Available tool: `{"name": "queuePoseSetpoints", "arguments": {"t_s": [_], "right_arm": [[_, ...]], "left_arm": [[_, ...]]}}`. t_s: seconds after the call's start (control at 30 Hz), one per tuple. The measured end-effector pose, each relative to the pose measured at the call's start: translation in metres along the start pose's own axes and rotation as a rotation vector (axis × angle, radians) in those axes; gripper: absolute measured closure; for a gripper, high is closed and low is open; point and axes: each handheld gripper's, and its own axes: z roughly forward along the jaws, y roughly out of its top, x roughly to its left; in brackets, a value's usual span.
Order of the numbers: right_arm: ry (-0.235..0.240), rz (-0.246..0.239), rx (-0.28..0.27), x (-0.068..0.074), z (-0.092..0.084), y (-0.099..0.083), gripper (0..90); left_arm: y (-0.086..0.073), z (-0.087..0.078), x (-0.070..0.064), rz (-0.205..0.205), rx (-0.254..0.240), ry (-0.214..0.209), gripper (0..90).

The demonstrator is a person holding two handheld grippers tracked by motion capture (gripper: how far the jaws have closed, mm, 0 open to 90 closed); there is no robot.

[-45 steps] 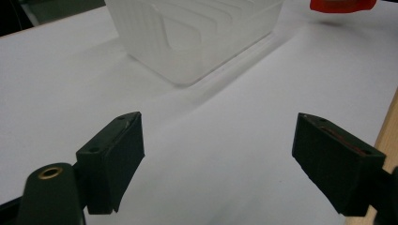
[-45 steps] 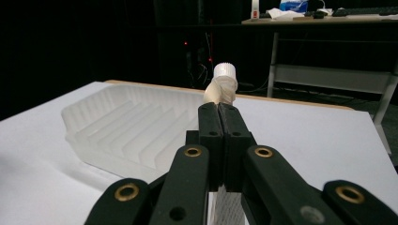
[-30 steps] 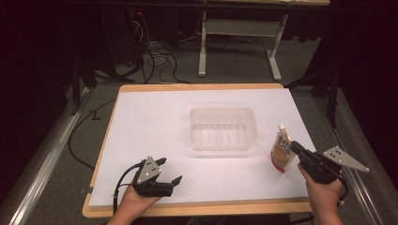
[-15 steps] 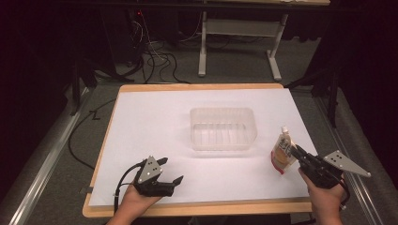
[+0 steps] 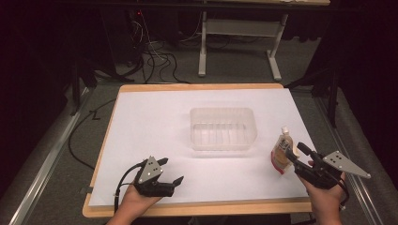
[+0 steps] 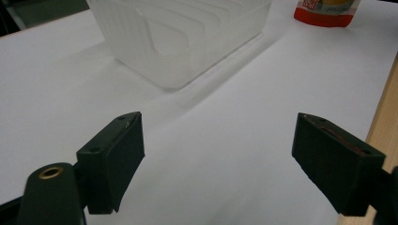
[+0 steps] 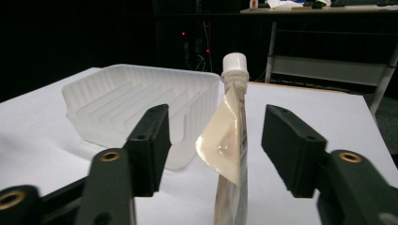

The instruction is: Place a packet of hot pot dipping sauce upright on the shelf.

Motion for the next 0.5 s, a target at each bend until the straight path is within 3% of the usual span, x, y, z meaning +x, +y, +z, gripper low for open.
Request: {"name": "queuePoseSetpoints", "arguments": {"t_s": [0.1, 0.2, 0.33, 0.5], "right_arm": [[-0.011, 0.012, 0.02, 0.001, 0.001, -0.002, 38.8], [-0.02, 0.03, 0.075, 0.0, 0.006, -0.008, 41.6], [-0.053, 0.058, 0.144, -0.004, 0.013, -0.017, 56.0], [-0.053, 0.076, 0.173, -0.006, 0.013, -0.021, 70.4]], "left_arm": [[0.0, 0.0, 0.0, 0.002, 0.001, 0.0, 17.6], [0.0, -0.001, 0.0, 0.006, 0.002, 0.003, 17.7], [0.0, -0.001, 0.0, 0.006, -0.003, 0.005, 17.7], [0.0, -0.003, 0.0, 0.005, -0.008, 0.007, 17.7]]}}
